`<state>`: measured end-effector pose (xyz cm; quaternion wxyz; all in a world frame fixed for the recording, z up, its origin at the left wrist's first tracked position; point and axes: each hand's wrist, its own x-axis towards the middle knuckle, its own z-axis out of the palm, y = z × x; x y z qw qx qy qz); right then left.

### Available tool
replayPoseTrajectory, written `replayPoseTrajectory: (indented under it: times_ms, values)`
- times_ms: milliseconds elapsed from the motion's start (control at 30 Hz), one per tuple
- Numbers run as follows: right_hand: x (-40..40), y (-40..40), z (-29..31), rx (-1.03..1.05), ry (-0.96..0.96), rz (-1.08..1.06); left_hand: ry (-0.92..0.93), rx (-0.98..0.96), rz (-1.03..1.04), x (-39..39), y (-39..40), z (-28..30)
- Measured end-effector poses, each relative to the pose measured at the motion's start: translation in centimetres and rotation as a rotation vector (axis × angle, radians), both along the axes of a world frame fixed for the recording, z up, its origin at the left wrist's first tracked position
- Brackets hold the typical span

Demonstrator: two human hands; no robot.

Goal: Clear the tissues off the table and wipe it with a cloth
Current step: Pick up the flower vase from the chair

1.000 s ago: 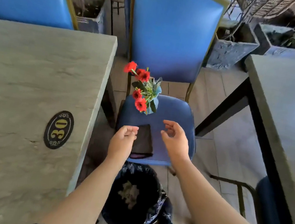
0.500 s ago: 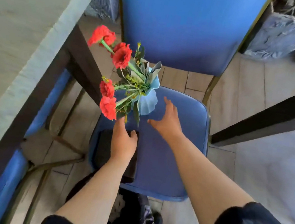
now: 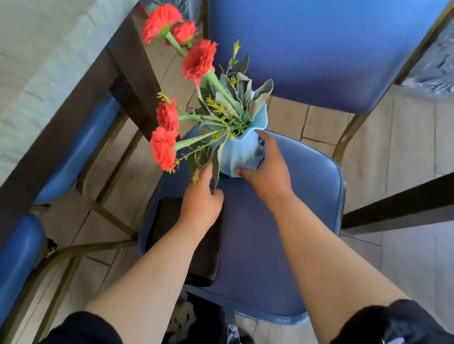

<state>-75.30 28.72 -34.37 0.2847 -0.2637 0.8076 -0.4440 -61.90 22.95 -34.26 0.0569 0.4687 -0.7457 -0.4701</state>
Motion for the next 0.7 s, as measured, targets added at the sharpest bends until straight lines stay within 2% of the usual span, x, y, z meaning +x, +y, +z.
replayPoseTrajectory:
  times_ms: [100,200,400,467,533,700]
  values:
    - [1.4,1.3,3.7,-0.008,-0.011,-0.053,0.048,0.026,-0.012,0.8,0.8,2.8]
    - [3.5,2.7,8.1,-0.016,0.002,-0.095,0.215,0.079,0.024,2.2,2.2,6.9]
    - [10.2,4.9,17.4,-0.053,0.027,-0.151,0.477,0.421,0.354,7.1,4.8,16.1]
    - [13.0,5.4,20.3,-0.066,0.037,-0.145,0.566,0.592,0.415,9.7,5.5,19.8]
    - [16.0,5.8,22.8,-0.084,0.041,-0.138,0.640,0.681,0.442,12.7,6.0,23.4]
    - [24.7,6.2,28.0,-0.113,0.083,-0.117,0.716,0.723,0.449,21.5,6.0,28.3]
